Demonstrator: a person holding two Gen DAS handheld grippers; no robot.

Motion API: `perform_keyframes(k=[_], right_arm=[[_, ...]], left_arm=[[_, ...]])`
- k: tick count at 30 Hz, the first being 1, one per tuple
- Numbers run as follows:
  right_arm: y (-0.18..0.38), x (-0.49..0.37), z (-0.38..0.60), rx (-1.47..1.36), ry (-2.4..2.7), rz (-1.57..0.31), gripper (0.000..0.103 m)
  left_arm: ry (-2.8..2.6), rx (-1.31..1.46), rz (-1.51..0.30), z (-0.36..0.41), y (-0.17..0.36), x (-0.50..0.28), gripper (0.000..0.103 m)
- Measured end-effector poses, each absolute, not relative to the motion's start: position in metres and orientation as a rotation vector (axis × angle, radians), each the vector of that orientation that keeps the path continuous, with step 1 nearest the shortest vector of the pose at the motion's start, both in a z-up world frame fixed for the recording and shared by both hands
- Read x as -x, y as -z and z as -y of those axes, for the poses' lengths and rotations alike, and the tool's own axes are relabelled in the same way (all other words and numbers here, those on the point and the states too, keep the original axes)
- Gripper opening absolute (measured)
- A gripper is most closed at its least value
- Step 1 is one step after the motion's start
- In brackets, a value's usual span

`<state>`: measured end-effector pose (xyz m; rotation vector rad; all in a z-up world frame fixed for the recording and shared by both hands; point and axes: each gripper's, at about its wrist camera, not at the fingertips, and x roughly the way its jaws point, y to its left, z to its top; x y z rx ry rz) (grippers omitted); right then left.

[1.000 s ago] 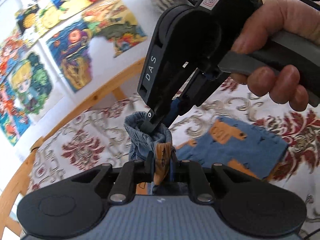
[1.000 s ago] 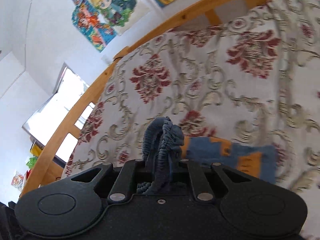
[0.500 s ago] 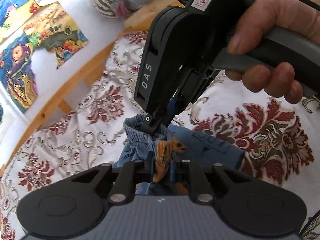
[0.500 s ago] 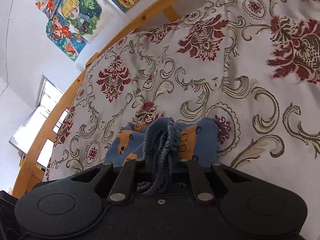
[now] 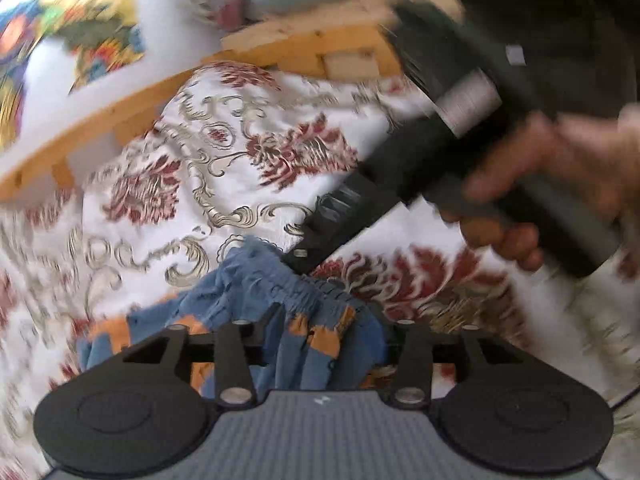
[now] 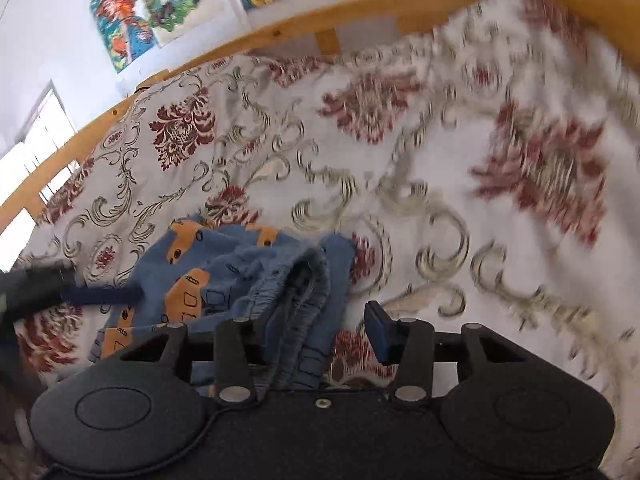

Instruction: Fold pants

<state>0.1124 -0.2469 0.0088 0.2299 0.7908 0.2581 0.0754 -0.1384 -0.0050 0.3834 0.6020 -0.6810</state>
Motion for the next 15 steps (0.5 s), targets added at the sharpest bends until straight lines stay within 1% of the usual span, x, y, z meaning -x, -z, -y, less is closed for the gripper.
perform_keyframes(k=[1,3,6,9,11,13,14,15], right_arm=[[-0.013,-0.110,0.240,-0.204,-0.255,-0.768,0.048],[-0.022,-0.108,0.221,-0.148,-0.271,-0.724,0.047],[-0.031,-0.099,0.185,-0.010,-0.237,-0.661,0.046],[-0.030,-0.085,0.156,0.150,-0.098,-0.587,0.047],[-0.028,-0.077,0.144,0.182,-0.066,-0.559,0.047],[-0.028,-0.072,0.135,0.191,-0.098,-0.538,0.048],[-0.026,-0.072,0.129,0.211,-0.114,-0.549,0.050],[-0.022,-0.074,0.125,0.223,-0.133,-0.582,0.051]], left_arm=[[0.672,-0.304,-0.617,0.122,-0.003,-0.078,0.067],[0.612,-0.160,-0.634,0.088,-0.015,-0.084,0.074],[0.457,-0.064,-0.653,0.051,-0.026,-0.105,0.077],[0.330,-0.026,-0.660,0.025,-0.029,-0.132,0.077],[0.302,-0.006,-0.652,0.015,-0.028,-0.148,0.079],[0.259,-0.019,-0.680,0.013,-0.020,-0.161,0.080],[0.251,-0.029,-0.695,0.013,-0.015,-0.166,0.080],[0.247,-0.040,-0.706,0.013,-0.010,-0.169,0.080]])
